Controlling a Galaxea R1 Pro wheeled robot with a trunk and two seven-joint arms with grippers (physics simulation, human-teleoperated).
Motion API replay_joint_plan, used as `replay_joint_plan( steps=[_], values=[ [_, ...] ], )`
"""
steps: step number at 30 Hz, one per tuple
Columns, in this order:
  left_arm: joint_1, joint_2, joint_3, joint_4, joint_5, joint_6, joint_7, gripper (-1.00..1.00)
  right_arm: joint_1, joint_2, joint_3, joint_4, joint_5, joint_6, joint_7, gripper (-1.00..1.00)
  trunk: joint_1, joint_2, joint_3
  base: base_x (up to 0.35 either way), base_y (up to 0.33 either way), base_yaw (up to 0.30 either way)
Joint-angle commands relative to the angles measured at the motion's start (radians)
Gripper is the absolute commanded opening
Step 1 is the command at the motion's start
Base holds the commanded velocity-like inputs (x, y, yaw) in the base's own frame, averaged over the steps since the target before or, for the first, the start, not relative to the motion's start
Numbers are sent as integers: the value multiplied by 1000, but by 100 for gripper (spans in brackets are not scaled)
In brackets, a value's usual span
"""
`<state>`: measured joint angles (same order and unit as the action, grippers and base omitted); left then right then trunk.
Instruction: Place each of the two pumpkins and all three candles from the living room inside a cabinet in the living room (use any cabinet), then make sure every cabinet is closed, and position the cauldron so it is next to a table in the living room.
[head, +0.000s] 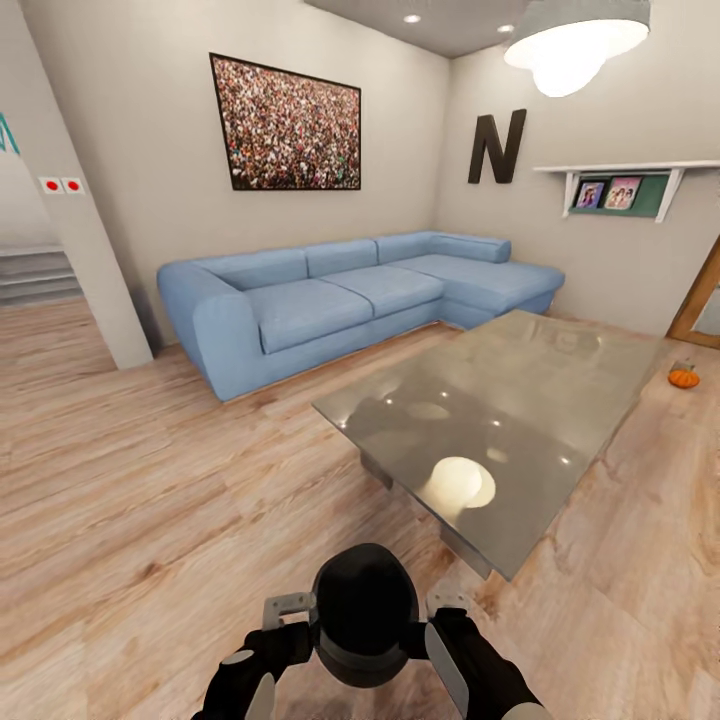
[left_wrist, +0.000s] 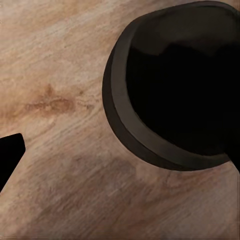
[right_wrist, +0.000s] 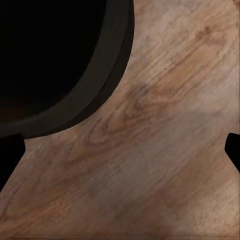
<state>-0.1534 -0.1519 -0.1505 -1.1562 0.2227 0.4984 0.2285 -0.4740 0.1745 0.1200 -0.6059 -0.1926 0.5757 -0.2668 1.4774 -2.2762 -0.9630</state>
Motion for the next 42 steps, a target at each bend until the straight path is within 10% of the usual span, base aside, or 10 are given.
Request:
replay_joint_plan(
  steps=[1, 42],
  values=[
    [0, 0, 0, 0, 0, 1, 0, 100, 0, 0, 0, 0, 0, 0, 2, 100, -4, 7, 3, -86, 25, 0],
    [0, 3, 2, -3, -1, 6, 0, 100, 0, 0, 0, -1, -1, 7, 21, 100, -161, 294, 132, -126, 33, 0]
  ],
)
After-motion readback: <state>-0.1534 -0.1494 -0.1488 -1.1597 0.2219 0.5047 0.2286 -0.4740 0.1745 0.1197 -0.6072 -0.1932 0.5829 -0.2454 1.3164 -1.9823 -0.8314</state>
